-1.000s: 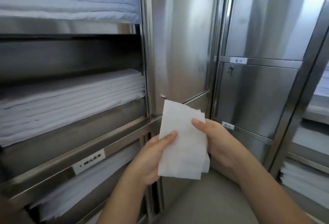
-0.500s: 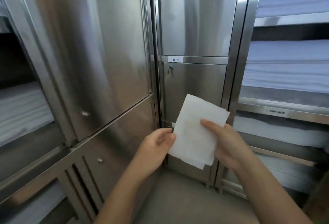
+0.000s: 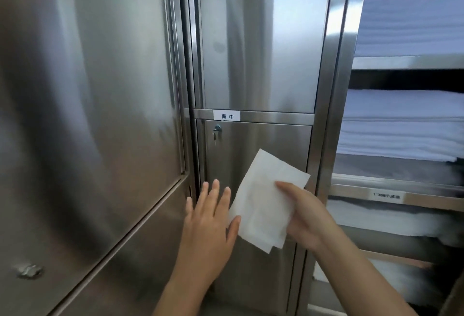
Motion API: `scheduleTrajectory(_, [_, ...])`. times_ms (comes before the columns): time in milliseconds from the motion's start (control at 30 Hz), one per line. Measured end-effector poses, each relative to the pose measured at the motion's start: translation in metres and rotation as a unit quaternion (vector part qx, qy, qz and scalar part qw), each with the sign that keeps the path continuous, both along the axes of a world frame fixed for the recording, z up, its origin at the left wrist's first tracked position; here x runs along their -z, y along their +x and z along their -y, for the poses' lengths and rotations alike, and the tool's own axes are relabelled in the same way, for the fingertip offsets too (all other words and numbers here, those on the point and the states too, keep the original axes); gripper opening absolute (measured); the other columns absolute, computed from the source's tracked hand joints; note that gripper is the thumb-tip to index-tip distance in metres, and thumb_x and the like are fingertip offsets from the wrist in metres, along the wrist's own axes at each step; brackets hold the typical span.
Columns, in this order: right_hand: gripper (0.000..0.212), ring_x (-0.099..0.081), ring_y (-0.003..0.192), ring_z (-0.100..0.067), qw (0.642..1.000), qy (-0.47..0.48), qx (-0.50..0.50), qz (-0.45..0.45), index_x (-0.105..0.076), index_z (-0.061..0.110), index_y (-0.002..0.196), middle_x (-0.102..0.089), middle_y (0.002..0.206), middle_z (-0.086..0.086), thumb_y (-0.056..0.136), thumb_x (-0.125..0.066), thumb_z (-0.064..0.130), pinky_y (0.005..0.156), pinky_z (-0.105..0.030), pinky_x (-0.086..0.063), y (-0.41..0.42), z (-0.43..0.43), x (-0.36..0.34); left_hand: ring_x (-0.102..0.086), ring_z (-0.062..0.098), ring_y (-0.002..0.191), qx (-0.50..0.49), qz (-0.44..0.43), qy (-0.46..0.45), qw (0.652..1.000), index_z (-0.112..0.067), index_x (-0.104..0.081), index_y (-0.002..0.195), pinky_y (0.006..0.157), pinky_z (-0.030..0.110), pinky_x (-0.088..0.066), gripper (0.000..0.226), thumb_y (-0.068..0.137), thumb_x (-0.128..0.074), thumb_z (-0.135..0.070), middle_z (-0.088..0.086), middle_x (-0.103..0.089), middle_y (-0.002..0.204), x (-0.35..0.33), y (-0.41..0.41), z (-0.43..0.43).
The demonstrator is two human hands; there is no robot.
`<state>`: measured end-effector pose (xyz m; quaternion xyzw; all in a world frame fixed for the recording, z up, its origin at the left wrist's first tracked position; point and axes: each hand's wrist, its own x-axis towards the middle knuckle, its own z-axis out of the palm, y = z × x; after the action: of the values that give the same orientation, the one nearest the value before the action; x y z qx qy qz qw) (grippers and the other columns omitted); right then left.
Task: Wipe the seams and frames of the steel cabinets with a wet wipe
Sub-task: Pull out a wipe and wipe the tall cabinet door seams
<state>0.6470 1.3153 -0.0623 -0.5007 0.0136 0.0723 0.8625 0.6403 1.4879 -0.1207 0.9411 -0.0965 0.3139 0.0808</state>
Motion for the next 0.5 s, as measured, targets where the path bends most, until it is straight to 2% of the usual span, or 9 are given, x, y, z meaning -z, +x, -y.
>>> scheduleTrajectory(100, [0.016,-0.07,0.077,-0.024,1.0,0.012,-0.004,0.003,-0.063,0.007,0.1,-0.074,0.084,-0.009,0.092,-0.053,0.016,0.069,-0.039,-0.051,0.035,-0.02,-0.005,-0.053,0.031,0.12,0.008,0.028,0.003,1.0,-0.012,-0.049,0.125,0.09,0.057,-0.038,0.053,0.099,-0.014,-0.042,0.012,-0.057,0.129,0.0,0.038,-0.013])
scheduleTrajectory(200, [0.013,-0.07,0.07,-0.023,1.0,0.02,-0.006,-0.003,-0.062,0.008,0.094,-0.074,0.078,-0.007,0.092,-0.052,0.015,0.066,-0.038,-0.05,0.07,-0.03,-0.006,-0.054,0.032,0.119,0.016,0.05,0.011,0.999,-0.013,-0.055,0.121,0.088,0.058,-0.04,0.045,0.09,-0.034,-0.036,0.012,-0.058,0.127,-0.001,0.074,-0.015])
scheduleTrajectory(333, [0.008,-0.065,0.078,-0.026,0.999,0.031,0.021,-0.013,-0.06,0.01,0.089,-0.072,0.067,-0.005,0.091,-0.054,0.014,0.07,-0.04,-0.05,0.125,-0.027,-0.007,-0.052,0.032,0.12,0.029,0.061,0.015,0.998,-0.016,-0.055,0.121,0.093,0.055,-0.032,0.043,0.086,-0.036,-0.033,0.012,-0.057,0.128,0.001,0.13,-0.01])
scheduleTrajectory(500, [0.01,-0.065,0.079,-0.024,0.998,0.059,0.019,0.002,-0.061,0.009,0.092,-0.073,0.074,-0.006,0.092,-0.052,0.014,0.071,-0.037,-0.05,0.202,-0.005,-0.018,-0.051,0.033,0.122,0.012,0.079,0.017,0.997,-0.013,-0.057,0.12,0.094,0.054,-0.027,0.044,0.085,-0.038,-0.031,0.013,-0.056,0.129,-0.011,0.206,0.009])
